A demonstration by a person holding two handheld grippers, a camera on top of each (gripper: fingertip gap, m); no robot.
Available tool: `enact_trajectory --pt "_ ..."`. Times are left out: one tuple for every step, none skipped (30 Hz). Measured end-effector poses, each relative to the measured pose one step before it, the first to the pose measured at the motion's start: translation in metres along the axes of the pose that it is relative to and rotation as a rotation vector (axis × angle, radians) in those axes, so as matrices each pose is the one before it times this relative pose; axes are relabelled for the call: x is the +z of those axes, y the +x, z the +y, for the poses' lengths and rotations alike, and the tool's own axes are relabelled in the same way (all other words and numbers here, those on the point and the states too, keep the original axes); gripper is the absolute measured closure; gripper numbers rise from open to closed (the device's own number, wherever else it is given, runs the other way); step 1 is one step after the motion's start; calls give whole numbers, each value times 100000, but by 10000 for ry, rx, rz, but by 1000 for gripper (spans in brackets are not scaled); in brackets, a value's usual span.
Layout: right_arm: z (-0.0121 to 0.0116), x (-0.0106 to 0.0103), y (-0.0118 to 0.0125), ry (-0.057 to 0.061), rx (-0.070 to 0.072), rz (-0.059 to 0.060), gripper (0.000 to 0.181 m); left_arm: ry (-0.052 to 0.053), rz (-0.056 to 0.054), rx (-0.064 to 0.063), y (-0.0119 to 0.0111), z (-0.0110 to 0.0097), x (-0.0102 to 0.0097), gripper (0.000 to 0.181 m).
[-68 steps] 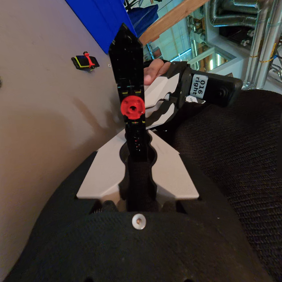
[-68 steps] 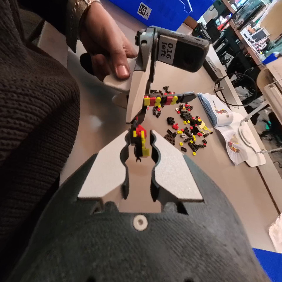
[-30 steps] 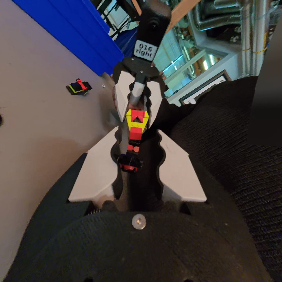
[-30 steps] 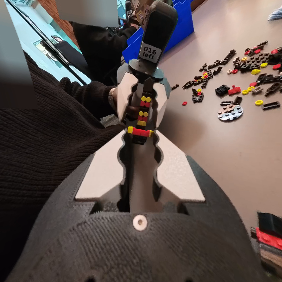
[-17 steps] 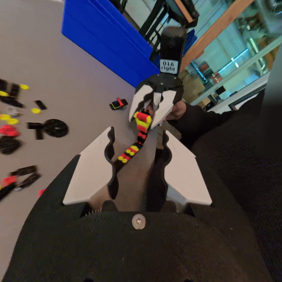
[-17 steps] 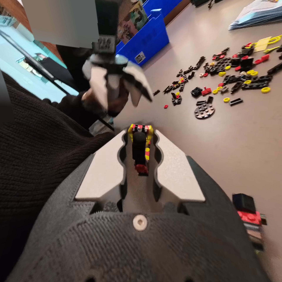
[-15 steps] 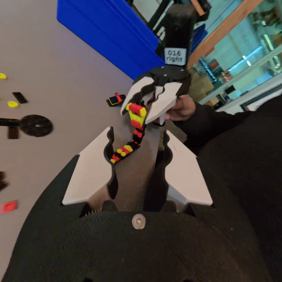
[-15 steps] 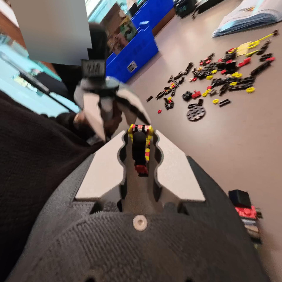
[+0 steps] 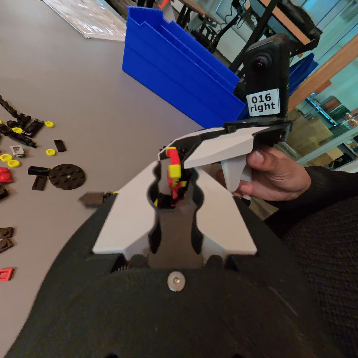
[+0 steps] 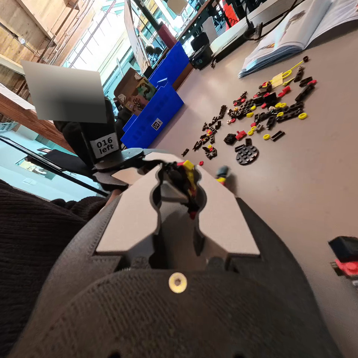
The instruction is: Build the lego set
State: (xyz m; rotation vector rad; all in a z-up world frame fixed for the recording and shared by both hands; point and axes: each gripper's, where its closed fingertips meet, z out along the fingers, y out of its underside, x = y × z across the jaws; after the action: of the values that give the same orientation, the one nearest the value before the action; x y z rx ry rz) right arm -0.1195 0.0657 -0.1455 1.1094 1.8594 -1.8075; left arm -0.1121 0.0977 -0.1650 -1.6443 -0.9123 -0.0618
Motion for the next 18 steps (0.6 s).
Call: enact_trajectory --pt "-111 -138 90 -16 -81 32 150 54 73 -60 39 -76 -133 163" --pt "-186 -201 21 12 -77 -35 148 -5 -15 -42 -104 36 -76 163" --pt "-349 -254 -11 110 -60 -56 147 -78 10 -39 -87 144 -1 163" --pt "-403 -333 121 114 -70 19 145 -67 4 -32 -85 154 -3 163" --pt "-469 -409 133 106 -140 32 143 9 34 4 -21 24 -1 163" --pt "-447 -497 48 36 -246 -40 143 3 31 25 1 0 16 163" --pt "-309 -585 225 -100 -313 87 143 -50 -28 55 -57 44 34 163" --pt "-182 -687 578 -196 -398 338 142 -52 -65 120 -82 13 11 163" --pt "2 -770 803 -292 -519 498 143 -41 -95 201 -96 -65 -47 163" --pt "297 -852 1185 -436 -527 750 143 -67 -131 228 -159 -111 -136 163" --pt "394 -876 1441 -437 -547 946 141 -58 -168 225 -245 -237 -238 163" --pt "483 -797 1339 -377 -658 893 141 -30 -220 235 -372 -356 -340 164" --pt "796 -612 1334 -486 -569 893 141 -26 -324 264 -564 -419 -403 164" --pt "1055 -307 992 -583 -448 680 141 -59 -380 328 -697 -387 -422 163" --pt "1121 38 443 -565 -322 358 141 -145 -430 383 -778 -250 -366 164" --pt "1007 292 96 -484 -201 157 140 -239 -444 460 -741 -76 -263 164" --pt "757 443 -58 -370 -170 60 139 -404 -393 499 -597 222 -91 164" --pt "488 463 -231 -274 -208 -62 139 -504 -300 541 -350 430 44 163"
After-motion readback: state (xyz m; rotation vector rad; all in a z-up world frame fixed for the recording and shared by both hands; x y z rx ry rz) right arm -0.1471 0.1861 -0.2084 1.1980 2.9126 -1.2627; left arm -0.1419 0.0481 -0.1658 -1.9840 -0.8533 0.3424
